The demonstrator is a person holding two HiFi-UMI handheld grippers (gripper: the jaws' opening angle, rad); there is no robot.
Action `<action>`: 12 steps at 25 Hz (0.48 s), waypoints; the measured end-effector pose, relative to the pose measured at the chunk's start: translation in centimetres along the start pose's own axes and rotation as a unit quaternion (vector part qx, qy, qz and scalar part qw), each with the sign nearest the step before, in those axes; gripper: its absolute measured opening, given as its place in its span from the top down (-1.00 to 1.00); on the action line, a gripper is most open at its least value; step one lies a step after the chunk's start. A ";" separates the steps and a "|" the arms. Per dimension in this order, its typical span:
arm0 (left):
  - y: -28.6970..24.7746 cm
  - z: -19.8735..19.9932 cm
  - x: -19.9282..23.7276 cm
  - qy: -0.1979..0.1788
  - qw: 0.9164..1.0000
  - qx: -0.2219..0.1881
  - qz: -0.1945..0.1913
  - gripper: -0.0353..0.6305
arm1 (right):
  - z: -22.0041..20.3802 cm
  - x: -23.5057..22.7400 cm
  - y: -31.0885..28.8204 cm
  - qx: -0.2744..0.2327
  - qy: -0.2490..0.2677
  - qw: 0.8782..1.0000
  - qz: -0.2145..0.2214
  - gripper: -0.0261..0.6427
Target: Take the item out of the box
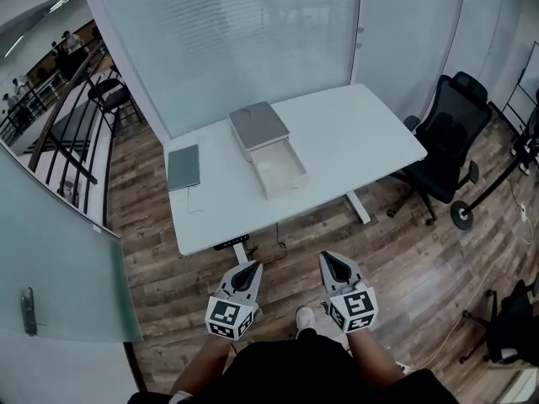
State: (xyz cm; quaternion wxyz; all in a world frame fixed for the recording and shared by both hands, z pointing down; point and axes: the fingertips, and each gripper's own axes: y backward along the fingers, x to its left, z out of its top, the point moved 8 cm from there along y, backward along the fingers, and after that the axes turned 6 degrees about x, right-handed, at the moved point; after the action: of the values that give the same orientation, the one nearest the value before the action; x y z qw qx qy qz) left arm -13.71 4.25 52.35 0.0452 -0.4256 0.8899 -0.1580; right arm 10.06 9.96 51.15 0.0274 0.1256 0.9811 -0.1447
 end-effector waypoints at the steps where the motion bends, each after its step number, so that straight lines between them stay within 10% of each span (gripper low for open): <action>1: -0.7 0.2 0.0 0.001 1.000 0.001 0.005 0.86 | 0.2 -0.6 -0.5 0.001 0.002 1.000 0.007 0.90; 12: -7.2 2.3 -0.7 0.004 0.999 0.003 0.039 0.86 | 0.9 -9.0 -4.5 0.012 0.007 0.999 0.050 0.90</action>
State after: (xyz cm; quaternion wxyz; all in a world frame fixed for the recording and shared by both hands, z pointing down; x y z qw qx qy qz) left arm -7.40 0.02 52.42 0.0492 -0.3893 0.9056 -0.1609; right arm 17.60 3.36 52.39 0.0263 0.1758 0.9720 -0.1538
